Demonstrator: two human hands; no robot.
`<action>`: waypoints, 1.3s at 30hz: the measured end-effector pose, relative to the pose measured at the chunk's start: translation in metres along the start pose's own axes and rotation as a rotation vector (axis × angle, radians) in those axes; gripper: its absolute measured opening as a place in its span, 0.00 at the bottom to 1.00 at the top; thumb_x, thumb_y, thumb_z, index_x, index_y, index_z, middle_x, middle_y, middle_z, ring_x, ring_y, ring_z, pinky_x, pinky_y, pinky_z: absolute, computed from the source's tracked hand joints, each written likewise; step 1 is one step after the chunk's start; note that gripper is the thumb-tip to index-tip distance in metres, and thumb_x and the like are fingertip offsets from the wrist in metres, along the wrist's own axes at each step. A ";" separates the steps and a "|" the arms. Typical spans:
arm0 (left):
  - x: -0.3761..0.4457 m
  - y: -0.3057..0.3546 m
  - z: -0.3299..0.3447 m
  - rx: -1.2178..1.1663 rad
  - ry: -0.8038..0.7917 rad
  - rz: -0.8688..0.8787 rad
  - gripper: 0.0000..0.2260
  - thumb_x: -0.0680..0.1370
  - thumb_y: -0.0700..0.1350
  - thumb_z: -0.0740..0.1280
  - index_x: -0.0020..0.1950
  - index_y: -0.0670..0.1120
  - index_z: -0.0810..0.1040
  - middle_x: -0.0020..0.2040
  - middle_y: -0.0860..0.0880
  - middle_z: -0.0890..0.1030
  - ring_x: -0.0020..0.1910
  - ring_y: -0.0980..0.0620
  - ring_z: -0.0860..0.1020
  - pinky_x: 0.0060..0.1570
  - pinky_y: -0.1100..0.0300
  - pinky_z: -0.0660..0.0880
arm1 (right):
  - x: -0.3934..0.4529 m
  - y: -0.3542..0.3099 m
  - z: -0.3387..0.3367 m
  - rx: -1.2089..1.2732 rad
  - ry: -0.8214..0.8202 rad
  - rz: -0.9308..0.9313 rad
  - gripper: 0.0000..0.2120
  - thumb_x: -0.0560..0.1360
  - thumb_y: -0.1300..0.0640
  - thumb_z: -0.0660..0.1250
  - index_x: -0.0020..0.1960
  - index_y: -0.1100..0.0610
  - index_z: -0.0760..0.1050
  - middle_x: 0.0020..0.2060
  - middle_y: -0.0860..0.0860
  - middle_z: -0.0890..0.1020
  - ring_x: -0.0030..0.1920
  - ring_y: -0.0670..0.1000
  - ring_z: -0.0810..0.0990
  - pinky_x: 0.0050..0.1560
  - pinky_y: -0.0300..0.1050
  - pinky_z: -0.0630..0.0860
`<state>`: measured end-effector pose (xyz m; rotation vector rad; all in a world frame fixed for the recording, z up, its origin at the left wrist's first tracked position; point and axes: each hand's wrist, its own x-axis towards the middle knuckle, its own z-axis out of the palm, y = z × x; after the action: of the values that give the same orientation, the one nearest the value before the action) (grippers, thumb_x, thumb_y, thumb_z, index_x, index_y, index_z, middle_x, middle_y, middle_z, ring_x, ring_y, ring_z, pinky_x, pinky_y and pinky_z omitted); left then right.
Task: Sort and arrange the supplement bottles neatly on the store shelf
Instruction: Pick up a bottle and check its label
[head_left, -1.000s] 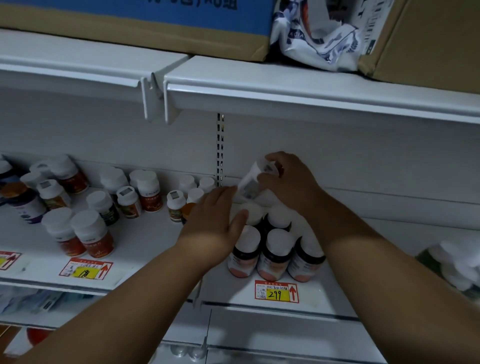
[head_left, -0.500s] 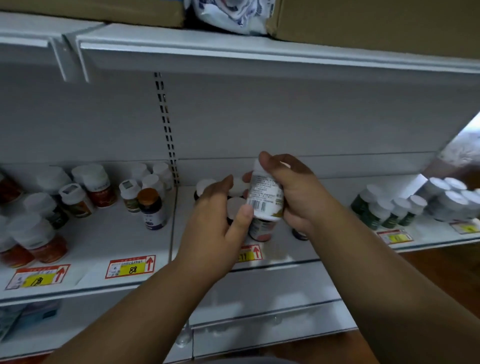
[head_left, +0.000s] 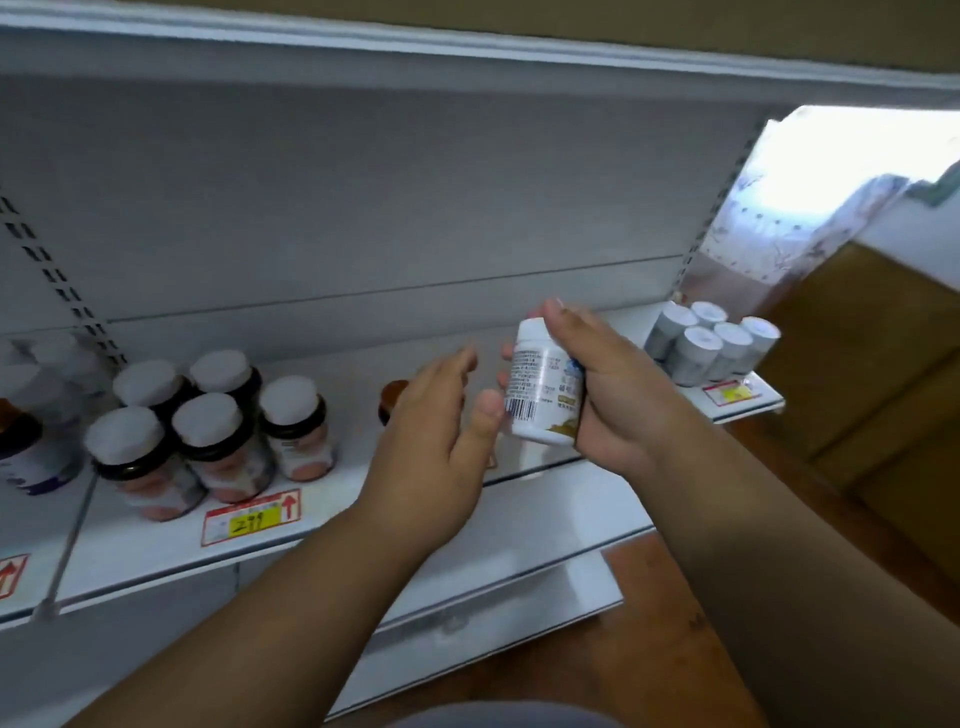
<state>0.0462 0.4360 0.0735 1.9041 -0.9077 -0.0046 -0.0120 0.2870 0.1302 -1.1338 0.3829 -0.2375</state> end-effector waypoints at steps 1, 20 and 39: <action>0.004 0.011 0.019 -0.033 -0.012 -0.013 0.38 0.74 0.73 0.43 0.74 0.50 0.65 0.67 0.52 0.72 0.66 0.55 0.69 0.67 0.58 0.64 | -0.003 -0.007 -0.019 -0.013 0.004 -0.004 0.15 0.65 0.47 0.72 0.47 0.55 0.76 0.44 0.58 0.80 0.46 0.57 0.79 0.55 0.64 0.76; -0.074 0.016 -0.030 -0.021 0.209 -0.135 0.26 0.76 0.71 0.46 0.69 0.65 0.65 0.62 0.64 0.74 0.64 0.63 0.70 0.65 0.58 0.68 | -0.029 0.033 0.041 0.012 -0.310 0.097 0.16 0.66 0.49 0.72 0.50 0.56 0.76 0.42 0.56 0.82 0.47 0.58 0.81 0.56 0.70 0.75; -0.379 -0.118 -0.439 0.325 0.757 -0.620 0.31 0.75 0.68 0.45 0.73 0.57 0.64 0.64 0.61 0.69 0.62 0.65 0.67 0.59 0.63 0.67 | -0.114 0.262 0.559 -0.114 -0.873 0.366 0.12 0.78 0.49 0.63 0.52 0.57 0.77 0.42 0.56 0.83 0.45 0.55 0.83 0.51 0.59 0.80</action>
<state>0.0057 1.0262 0.0683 2.1620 0.2120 0.4824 0.1136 0.9024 0.1170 -1.1457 -0.1824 0.5995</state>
